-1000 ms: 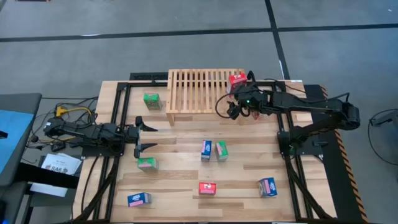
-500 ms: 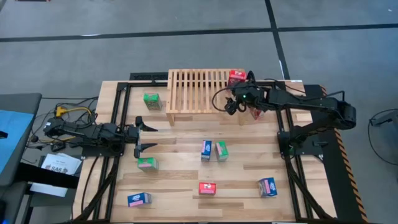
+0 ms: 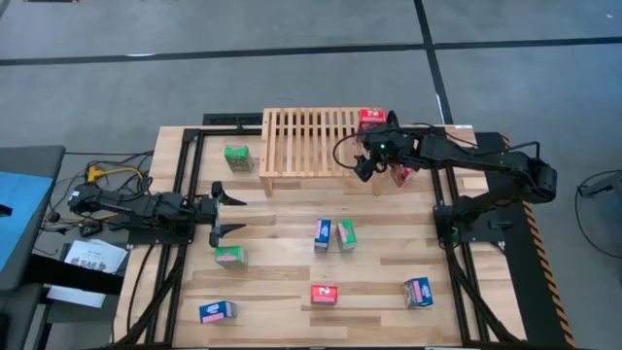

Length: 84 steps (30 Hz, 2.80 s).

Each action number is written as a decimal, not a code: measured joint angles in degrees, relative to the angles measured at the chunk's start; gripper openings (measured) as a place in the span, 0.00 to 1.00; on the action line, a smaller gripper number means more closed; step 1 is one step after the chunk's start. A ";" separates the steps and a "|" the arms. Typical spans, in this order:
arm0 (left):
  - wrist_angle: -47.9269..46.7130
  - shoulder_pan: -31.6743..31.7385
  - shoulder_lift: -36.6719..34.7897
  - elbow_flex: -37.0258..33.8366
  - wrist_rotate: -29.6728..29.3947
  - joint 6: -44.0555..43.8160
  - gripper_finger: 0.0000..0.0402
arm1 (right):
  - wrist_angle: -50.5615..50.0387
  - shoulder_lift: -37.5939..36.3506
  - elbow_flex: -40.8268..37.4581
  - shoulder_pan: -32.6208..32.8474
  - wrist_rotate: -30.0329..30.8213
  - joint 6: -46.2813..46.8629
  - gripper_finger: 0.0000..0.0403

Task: Stack cereal on shelf
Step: Put the middle red cereal box on the shelf, then put the bottom right green cereal box on the shelf

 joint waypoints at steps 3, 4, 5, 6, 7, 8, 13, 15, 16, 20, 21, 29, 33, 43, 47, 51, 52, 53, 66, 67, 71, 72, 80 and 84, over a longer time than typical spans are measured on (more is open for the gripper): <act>0.00 0.00 0.00 -0.01 0.02 0.00 0.74 | -0.43 0.00 0.00 0.17 0.79 0.24 0.73; 0.00 0.00 0.00 0.02 0.01 0.00 0.74 | -0.35 0.00 0.00 -0.05 1.05 0.22 0.73; 0.00 0.00 0.02 0.02 0.02 0.00 0.74 | -0.18 0.00 0.00 -0.49 1.13 0.20 0.73; 0.00 0.00 -0.01 0.01 0.02 0.00 0.74 | 0.11 0.00 0.00 -0.94 1.24 -0.09 0.73; 0.00 0.00 0.01 0.02 0.02 0.00 0.74 | 0.25 0.00 0.00 -1.44 1.31 -0.44 0.73; 0.00 0.00 0.00 0.01 0.02 0.00 0.74 | 0.36 0.00 0.00 -1.89 1.37 -0.72 0.73; 0.00 0.00 0.01 0.02 0.02 0.00 0.74 | 1.76 0.00 0.00 -3.91 0.42 -2.03 0.73; 0.00 0.00 0.01 0.02 0.01 0.00 0.74 | 2.09 0.00 0.00 -4.45 0.21 -2.75 0.73; 0.00 0.00 0.00 0.02 0.02 0.00 0.74 | 2.38 0.00 0.00 -4.62 0.15 -2.79 0.73; 0.00 0.00 0.00 0.02 0.02 0.00 0.74 | 3.00 -0.02 0.02 -5.16 0.10 -3.92 0.73; 0.00 0.00 0.01 0.01 0.01 0.00 0.74 | 2.95 -0.02 0.02 -5.20 0.12 -4.17 0.73; 0.00 0.00 0.02 0.02 0.01 0.00 0.74 | 2.89 -0.02 0.02 -5.84 -0.11 -6.61 0.73; 0.00 0.00 0.02 0.02 0.00 0.00 0.74 | 2.87 -0.02 0.02 -6.57 -0.17 -7.52 0.73; 0.00 0.00 0.01 0.02 0.00 0.00 0.74 | 2.89 -0.02 0.02 -7.34 -2.29 -8.34 0.73; 0.00 0.00 0.02 0.02 0.02 0.00 0.74 | 2.86 -0.02 0.02 -6.13 -2.35 -6.47 0.73; 0.00 0.00 0.01 0.02 0.00 0.00 0.74 | 1.47 -0.49 0.70 -4.26 -2.37 -4.15 0.73; 0.00 0.00 0.02 0.02 0.02 0.00 0.74 | 1.09 -0.68 1.23 -3.58 -2.35 -3.45 0.73; 0.00 0.00 0.02 0.00 0.01 0.00 0.74 | 0.78 -0.72 1.79 -3.01 -2.34 -2.59 0.73; 0.00 0.00 0.00 0.02 0.02 0.00 0.74 | -8.43 -0.71 9.82 9.36 -2.23 15.58 0.73; 0.00 0.00 0.00 0.01 0.01 0.00 0.74 | -9.07 -0.70 10.00 10.51 -2.22 18.00 0.73; 0.00 0.00 0.00 0.02 0.02 0.00 0.74 | -10.04 -0.70 10.23 15.45 -2.20 27.65 0.73; 0.00 0.00 0.02 0.02 0.02 0.00 0.74 | -10.46 -0.70 10.23 16.65 -2.17 29.89 0.73; 0.00 0.00 0.00 0.02 0.01 0.00 0.74 | -12.44 -0.55 10.23 25.81 1.52 44.80 0.73; 0.00 0.00 -0.01 0.01 0.02 0.00 0.74 | -12.90 1.00 10.22 29.74 3.39 50.47 0.73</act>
